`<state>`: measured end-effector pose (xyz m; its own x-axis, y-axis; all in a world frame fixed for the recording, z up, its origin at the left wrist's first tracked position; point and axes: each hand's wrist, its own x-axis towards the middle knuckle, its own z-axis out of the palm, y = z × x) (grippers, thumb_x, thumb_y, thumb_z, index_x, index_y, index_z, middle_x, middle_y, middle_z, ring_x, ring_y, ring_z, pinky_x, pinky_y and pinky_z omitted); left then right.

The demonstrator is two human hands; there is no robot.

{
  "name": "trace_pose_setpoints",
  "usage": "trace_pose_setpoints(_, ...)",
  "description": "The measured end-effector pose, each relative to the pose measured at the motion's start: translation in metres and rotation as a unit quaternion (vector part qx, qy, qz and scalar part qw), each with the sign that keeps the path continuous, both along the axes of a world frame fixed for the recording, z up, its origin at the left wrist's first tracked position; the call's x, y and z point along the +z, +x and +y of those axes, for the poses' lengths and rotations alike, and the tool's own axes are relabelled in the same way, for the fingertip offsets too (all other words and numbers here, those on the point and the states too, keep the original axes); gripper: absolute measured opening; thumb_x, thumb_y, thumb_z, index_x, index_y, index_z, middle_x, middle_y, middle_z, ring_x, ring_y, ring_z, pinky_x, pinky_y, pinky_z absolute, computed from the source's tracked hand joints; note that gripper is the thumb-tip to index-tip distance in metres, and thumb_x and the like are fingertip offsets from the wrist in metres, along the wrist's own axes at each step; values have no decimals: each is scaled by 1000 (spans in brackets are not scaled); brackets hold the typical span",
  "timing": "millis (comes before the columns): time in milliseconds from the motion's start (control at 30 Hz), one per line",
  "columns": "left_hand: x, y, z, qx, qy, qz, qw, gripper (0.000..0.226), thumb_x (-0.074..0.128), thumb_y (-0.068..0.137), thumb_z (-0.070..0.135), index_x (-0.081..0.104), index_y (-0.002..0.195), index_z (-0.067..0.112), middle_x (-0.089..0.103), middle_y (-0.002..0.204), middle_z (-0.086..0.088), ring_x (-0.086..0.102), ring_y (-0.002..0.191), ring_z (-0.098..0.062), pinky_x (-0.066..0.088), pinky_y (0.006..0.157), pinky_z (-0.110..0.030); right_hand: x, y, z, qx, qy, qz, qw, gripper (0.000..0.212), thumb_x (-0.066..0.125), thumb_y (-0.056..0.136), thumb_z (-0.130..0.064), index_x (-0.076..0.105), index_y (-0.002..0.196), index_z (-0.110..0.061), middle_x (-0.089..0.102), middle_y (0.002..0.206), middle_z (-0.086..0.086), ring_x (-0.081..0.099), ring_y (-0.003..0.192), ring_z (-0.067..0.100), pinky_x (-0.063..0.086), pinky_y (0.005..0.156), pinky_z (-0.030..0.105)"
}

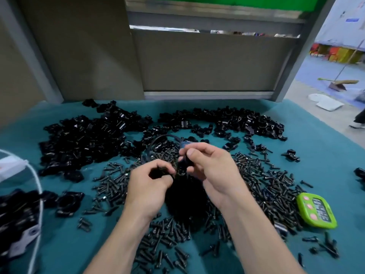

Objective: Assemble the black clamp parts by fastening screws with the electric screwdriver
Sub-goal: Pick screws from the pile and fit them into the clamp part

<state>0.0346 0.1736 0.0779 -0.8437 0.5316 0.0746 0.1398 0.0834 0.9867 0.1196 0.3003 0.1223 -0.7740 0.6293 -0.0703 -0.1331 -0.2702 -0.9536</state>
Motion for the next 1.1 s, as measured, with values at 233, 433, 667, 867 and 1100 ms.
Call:
trace_pose_setpoints(233,-1,3,-32,-15,29,41,999,27,81,71,30,81,96,41,80,96,13,75,94,-6,57,85,-26,-21,0,-38,-46,-26,9,999,27,54,103,1,76,91,-10,78,91,13,70,73,14,50,51,20)
trace_pose_setpoints(433,-2,-2,-32,-13,28,50,998,33,91,78,23,81,96,48,80,97,17,75,98,-2,54,91,-32,-26,2,-43,-60,-126,50,989,27,47,105,3,72,98,-4,78,94,12,72,70,13,54,55,21)
trace_pose_setpoints(667,-10,-5,-30,35,-38,61,997,25,85,85,27,78,87,52,78,84,22,74,81,0,59,77,-30,-38,2,-48,-38,-100,36,994,19,61,96,10,73,96,-4,79,94,10,72,73,16,57,64,21)
trace_pose_setpoints(867,-10,-5,-30,53,-77,111,989,31,83,86,35,71,79,63,72,74,29,68,75,7,48,67,-21,-40,3,-51,-30,14,3,999,41,53,90,22,76,99,-12,80,99,4,76,77,22,62,76,28)
trace_pose_setpoints(1100,-15,-2,-28,19,-44,86,995,12,80,89,36,78,78,41,75,72,12,71,69,-10,56,65,-36,-35,9,-51,-70,209,-84,972,35,73,87,2,78,93,-32,79,89,-14,76,76,10,62,73,25)
